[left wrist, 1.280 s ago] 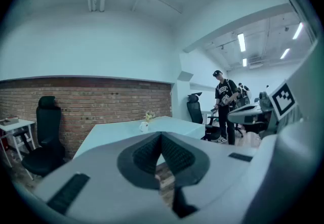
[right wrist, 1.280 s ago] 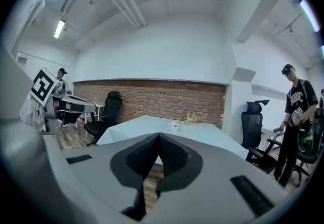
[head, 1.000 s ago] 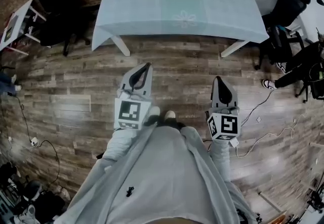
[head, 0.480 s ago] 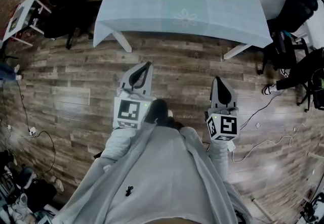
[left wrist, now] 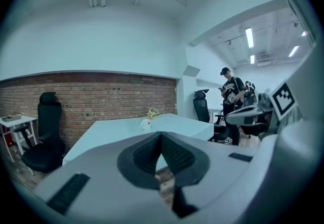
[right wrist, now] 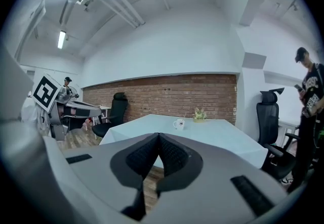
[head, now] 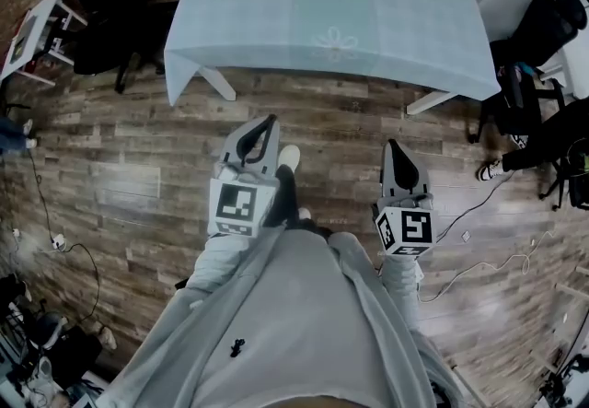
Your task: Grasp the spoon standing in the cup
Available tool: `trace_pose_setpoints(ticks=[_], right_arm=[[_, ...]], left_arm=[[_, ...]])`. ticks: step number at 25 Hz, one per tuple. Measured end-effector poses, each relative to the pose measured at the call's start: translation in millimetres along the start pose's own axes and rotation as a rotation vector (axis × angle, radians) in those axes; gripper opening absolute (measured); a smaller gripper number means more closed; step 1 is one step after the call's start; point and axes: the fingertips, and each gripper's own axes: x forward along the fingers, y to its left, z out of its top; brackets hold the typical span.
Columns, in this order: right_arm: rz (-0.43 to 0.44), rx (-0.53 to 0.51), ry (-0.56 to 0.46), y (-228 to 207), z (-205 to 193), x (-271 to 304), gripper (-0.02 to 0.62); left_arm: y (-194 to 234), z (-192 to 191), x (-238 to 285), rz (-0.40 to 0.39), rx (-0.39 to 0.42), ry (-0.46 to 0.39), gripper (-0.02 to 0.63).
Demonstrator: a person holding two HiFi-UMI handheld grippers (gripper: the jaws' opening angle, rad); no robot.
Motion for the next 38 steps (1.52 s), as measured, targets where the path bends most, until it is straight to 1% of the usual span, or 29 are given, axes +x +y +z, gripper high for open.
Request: trace_pose_setpoints(ticks=[6, 14, 21, 25, 30, 34, 38], right_arm=[[-0.003, -0.001, 0.006, -18.5, 15.8, 68.7, 0.015], [-0.018, 0.006, -0.003, -44.8, 43.0, 151.3, 0.015], [-0.063, 0.028, -0.005, -56.6, 57.8, 209.2, 0.015], [-0.094, 0.036, 0.01, -61.6, 54.6, 228.0, 0.015], [-0.111, 0.065, 0.042, -70.2, 40.1, 244.7, 0.015], [-0.095, 0.08, 0.065, -85.3, 32.1, 271.1, 0.015], [-0.045, 0.051, 0.062, -106.0, 42.0, 306.5, 0.015]], left_arm=[[45.2, 12.1, 56.3, 0.013, -0.01, 0.0, 0.017], [103.5, 31.8, 127.5, 0.016, 0.006, -0.004, 0.017], [147.1, 38.9, 176.9, -0.027, 0.01, -0.007, 0.017], [154.8, 33.6, 198.6, -0.071, 0.011, 0.008, 0.017], [162.5, 20.7, 218.3, -0.082, -0.002, 0.04, 0.017], [171.9, 18.2, 242.0, -0.06, -0.01, 0.052, 0.017], [181.5, 30.0, 275.1, -0.013, -0.033, 0.036, 0.017]])
